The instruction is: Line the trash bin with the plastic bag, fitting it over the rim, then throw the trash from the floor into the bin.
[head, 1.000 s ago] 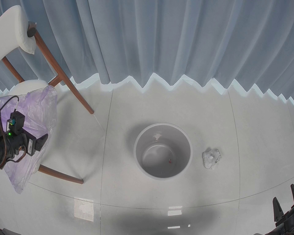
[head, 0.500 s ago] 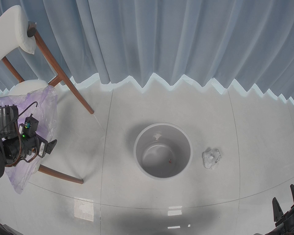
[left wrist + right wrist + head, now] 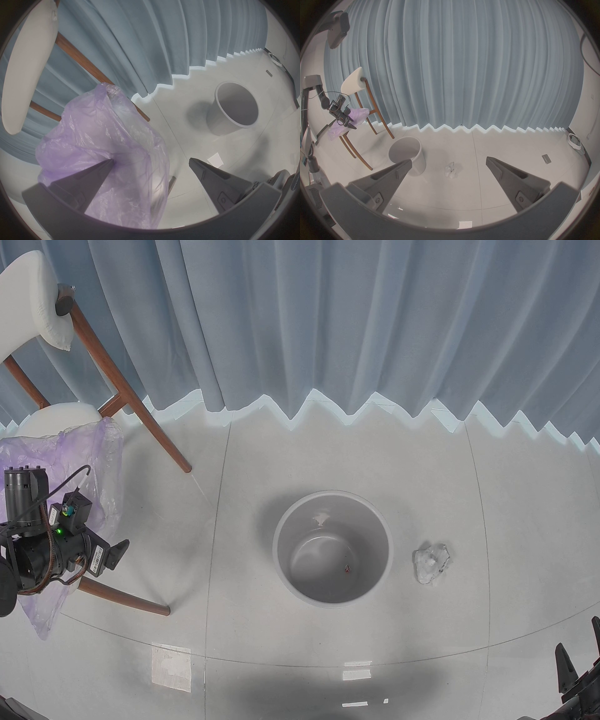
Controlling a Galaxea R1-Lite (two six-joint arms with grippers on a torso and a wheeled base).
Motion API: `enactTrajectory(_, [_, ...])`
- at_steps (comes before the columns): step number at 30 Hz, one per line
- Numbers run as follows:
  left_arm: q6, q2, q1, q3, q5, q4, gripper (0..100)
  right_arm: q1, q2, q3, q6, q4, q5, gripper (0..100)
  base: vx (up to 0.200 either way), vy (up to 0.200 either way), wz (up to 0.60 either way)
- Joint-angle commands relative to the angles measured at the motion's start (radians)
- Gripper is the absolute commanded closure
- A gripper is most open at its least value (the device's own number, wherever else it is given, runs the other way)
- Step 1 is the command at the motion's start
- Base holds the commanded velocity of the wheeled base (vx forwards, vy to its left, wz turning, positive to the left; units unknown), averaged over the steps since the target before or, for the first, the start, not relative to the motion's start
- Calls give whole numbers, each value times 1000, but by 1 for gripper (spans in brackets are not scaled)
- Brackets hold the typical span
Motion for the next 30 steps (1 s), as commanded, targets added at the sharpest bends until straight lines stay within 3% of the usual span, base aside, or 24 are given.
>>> enactTrajectory(1, [18, 5, 20, -4, 4, -13, 0, 0, 4, 18, -1, 0, 0, 0, 0, 0, 0])
enactTrajectory(2, [41, 11, 55, -7, 18, -32, 0, 2, 4, 18, 1, 0, 0, 0, 0, 0, 0])
enactTrajectory(8, [44, 13, 86, -35, 29, -45, 0, 0, 4, 18, 1, 0, 0, 0, 0, 0, 0])
enactTrajectory(20, [44, 13, 79, -35, 23, -45, 0, 0, 4, 18, 1, 0, 0, 0, 0, 0, 0])
enactTrajectory(21, [44, 11, 78, -36, 23, -45, 100, 0, 4, 18, 1, 0, 0, 0, 0, 0, 0])
enactTrajectory(30, [36, -29, 60, -27, 15, -43, 100, 0, 4, 18, 1, 0, 0, 0, 0, 0, 0])
